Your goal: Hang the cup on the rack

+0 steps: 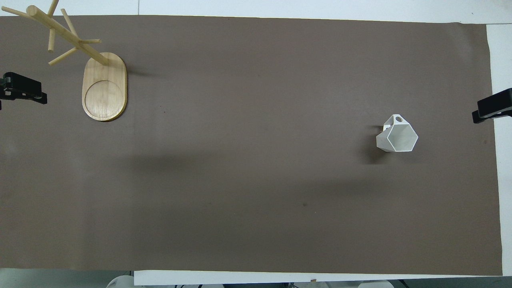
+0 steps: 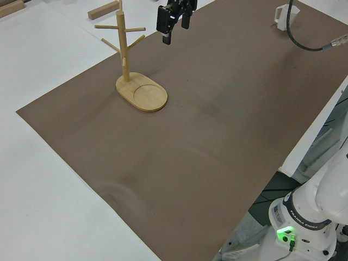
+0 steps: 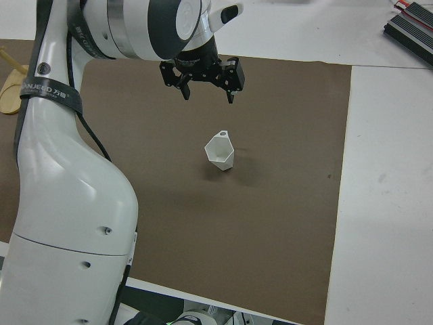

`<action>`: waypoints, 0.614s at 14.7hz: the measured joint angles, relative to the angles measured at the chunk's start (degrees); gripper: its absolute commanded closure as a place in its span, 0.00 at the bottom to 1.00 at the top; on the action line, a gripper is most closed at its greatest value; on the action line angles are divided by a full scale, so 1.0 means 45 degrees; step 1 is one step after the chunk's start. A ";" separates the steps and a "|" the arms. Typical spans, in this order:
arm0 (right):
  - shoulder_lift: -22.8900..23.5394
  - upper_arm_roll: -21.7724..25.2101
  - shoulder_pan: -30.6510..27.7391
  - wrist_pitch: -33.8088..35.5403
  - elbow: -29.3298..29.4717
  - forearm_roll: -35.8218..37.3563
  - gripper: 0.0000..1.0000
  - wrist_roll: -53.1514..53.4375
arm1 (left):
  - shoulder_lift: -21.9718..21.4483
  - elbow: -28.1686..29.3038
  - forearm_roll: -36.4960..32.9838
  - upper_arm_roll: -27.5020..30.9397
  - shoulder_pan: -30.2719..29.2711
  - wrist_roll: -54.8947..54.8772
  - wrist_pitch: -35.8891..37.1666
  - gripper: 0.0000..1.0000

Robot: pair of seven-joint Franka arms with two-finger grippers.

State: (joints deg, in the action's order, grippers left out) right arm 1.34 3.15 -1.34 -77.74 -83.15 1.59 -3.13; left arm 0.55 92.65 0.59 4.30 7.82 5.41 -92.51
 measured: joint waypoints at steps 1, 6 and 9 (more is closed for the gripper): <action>-0.0002 0.0005 -0.0002 -0.0002 -0.0027 0.0000 0.00 0.0000 | 0.0000 0.0000 0.0000 0.0000 0.0000 0.0000 0.0000 0.00; -0.0032 0.0004 0.0004 -0.0003 -0.0088 0.0000 0.00 0.0000 | 0.0000 0.0000 0.0000 0.0000 0.0000 0.0000 0.0000 0.00; -0.0060 -0.0061 0.0059 0.0002 -0.0173 -0.0010 0.00 -0.0343 | 0.0000 0.0000 0.0000 0.0000 0.0000 0.0000 0.0000 0.00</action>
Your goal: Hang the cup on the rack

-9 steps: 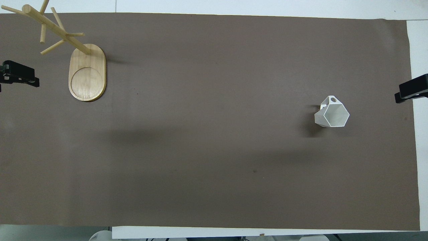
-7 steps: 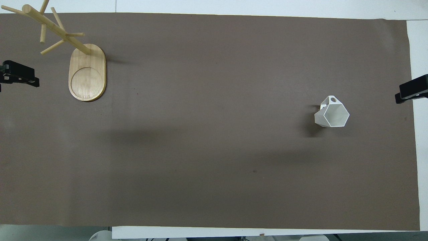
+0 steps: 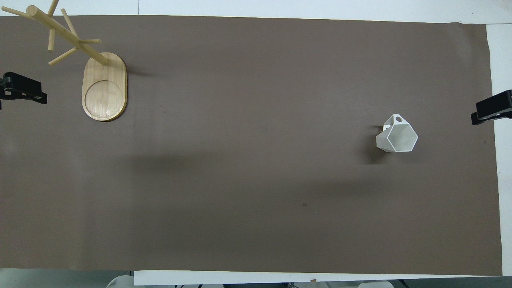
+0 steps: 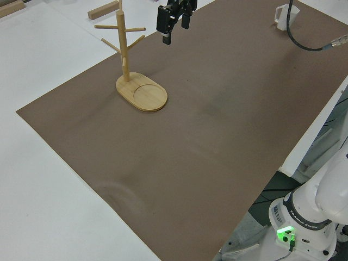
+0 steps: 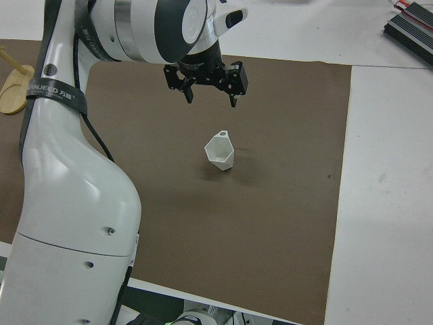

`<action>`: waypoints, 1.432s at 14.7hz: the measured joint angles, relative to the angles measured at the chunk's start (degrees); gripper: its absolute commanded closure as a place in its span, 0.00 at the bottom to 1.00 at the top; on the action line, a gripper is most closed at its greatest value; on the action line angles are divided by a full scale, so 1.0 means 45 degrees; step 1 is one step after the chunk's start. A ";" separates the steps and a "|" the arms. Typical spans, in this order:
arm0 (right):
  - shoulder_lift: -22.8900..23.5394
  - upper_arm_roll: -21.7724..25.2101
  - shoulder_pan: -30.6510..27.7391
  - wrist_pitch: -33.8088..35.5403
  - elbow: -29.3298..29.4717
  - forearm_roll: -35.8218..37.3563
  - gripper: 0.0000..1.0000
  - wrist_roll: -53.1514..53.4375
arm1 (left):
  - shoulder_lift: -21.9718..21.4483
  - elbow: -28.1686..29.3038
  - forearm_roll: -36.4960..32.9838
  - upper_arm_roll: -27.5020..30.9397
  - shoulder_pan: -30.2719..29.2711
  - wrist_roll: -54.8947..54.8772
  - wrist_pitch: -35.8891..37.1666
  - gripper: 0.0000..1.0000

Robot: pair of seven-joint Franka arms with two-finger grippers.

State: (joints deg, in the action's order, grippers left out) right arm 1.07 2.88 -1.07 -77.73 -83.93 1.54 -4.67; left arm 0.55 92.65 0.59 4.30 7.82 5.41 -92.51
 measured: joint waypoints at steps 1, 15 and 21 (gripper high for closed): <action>-0.0006 -0.0030 0.0006 -0.0021 -0.0043 -0.0027 0.00 -0.0769 | 0.0000 0.0000 0.0000 0.0000 0.0000 0.0000 0.0000 0.00; 0.2593 0.0159 -0.5019 -0.3961 -0.4976 -1.0002 0.00 -2.2648 | 0.0000 0.0000 0.0000 0.0000 0.0000 0.0000 0.0000 0.00; 0.4419 0.0159 -0.5962 -0.3707 -0.6456 -1.2286 0.00 -2.9362 | 0.0000 0.0000 0.0000 0.0000 0.0000 0.0000 0.0000 0.00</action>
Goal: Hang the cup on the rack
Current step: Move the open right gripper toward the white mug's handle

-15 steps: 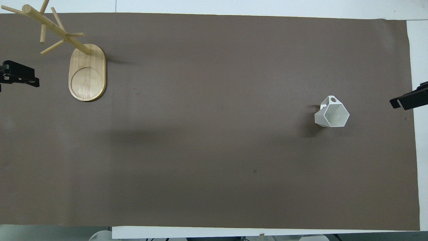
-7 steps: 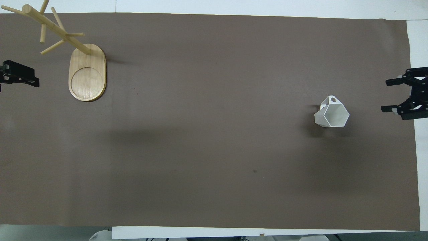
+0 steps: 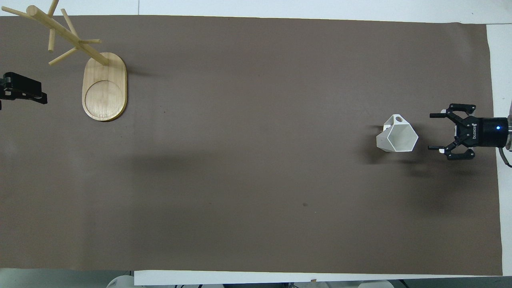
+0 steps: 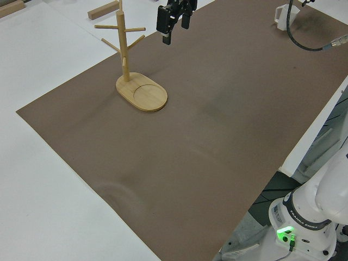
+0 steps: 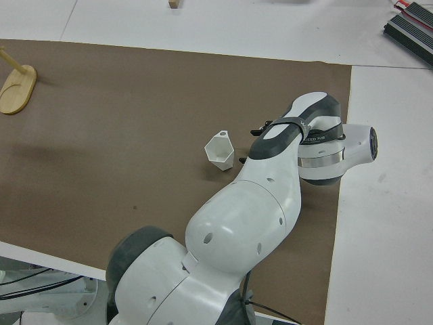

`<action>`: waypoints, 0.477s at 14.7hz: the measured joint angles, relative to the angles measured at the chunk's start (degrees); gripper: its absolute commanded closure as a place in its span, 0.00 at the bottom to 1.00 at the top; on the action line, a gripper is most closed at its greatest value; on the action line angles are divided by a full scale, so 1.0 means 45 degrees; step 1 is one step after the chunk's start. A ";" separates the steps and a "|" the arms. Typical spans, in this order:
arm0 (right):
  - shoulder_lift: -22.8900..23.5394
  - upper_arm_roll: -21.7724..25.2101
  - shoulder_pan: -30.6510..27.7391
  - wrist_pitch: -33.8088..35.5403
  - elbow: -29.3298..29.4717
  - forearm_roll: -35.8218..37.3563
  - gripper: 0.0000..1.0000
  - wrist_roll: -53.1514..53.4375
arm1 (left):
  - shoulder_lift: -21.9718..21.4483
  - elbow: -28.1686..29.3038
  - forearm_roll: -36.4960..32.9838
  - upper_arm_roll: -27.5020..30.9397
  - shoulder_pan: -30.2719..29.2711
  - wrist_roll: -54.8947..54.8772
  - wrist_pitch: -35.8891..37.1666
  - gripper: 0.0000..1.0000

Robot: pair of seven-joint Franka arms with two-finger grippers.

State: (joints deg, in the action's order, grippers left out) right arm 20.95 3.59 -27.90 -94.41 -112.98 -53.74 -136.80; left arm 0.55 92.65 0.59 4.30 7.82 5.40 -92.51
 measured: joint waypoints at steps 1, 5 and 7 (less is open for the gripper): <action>0.0114 -0.0016 0.0002 0.0018 -0.0188 -0.0180 0.00 -0.0650 | 0.0000 0.0000 0.0000 0.0000 0.0000 0.0000 0.0000 0.00; 0.0134 -0.0025 -0.0038 0.0019 -0.0778 -0.0438 0.00 -0.1267 | 0.0000 0.0000 0.0000 0.0000 0.0000 0.0000 0.0000 0.00; 0.0384 -0.0027 -0.0038 0.0016 -0.0993 -0.0955 0.00 -0.1268 | 0.0000 0.0000 0.0000 0.0000 0.0000 0.0000 0.0000 0.00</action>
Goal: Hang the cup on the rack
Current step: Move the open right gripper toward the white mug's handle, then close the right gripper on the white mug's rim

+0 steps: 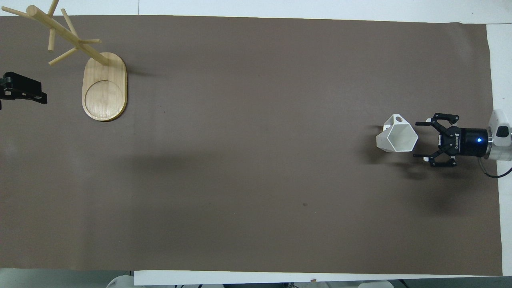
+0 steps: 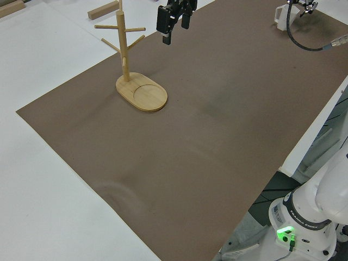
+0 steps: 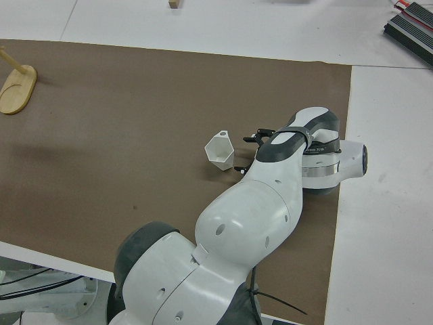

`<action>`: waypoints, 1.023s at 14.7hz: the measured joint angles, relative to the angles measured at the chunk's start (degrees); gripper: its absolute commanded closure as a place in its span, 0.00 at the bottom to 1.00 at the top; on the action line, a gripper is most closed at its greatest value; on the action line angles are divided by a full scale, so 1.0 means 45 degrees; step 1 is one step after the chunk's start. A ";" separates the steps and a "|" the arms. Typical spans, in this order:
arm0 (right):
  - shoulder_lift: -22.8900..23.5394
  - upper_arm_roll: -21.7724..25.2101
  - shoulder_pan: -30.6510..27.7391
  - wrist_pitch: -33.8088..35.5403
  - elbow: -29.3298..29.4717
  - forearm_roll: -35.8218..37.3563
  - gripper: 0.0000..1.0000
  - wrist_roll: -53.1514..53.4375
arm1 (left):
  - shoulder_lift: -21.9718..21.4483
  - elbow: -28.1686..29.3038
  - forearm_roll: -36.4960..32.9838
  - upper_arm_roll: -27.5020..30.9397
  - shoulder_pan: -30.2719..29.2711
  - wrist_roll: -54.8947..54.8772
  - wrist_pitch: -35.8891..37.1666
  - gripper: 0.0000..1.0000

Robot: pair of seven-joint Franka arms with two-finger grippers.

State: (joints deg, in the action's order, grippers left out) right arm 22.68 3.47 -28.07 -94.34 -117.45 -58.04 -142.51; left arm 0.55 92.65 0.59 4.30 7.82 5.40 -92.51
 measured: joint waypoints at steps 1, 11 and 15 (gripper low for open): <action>0.0192 -0.0010 0.0001 0.0000 -0.0021 -0.0134 0.00 -0.0019 | 0.0000 0.0000 0.0000 0.0000 0.0000 0.0000 0.0000 0.00; 0.0477 -0.0154 0.0276 -0.0003 -0.0010 -0.0489 0.00 -0.0143 | 0.0000 0.0000 0.0000 0.0000 0.0000 0.0000 0.0000 0.00; 0.0478 -0.0162 0.0588 -0.0010 -0.0010 -0.0559 0.00 -0.0175 | 0.0000 0.0000 0.0000 0.0000 0.0000 0.0000 0.0000 0.00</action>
State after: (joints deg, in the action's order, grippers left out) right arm 24.83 2.73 -25.42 -94.38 -117.49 -60.56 -143.30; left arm 0.55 92.65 0.59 4.30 7.82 5.40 -92.51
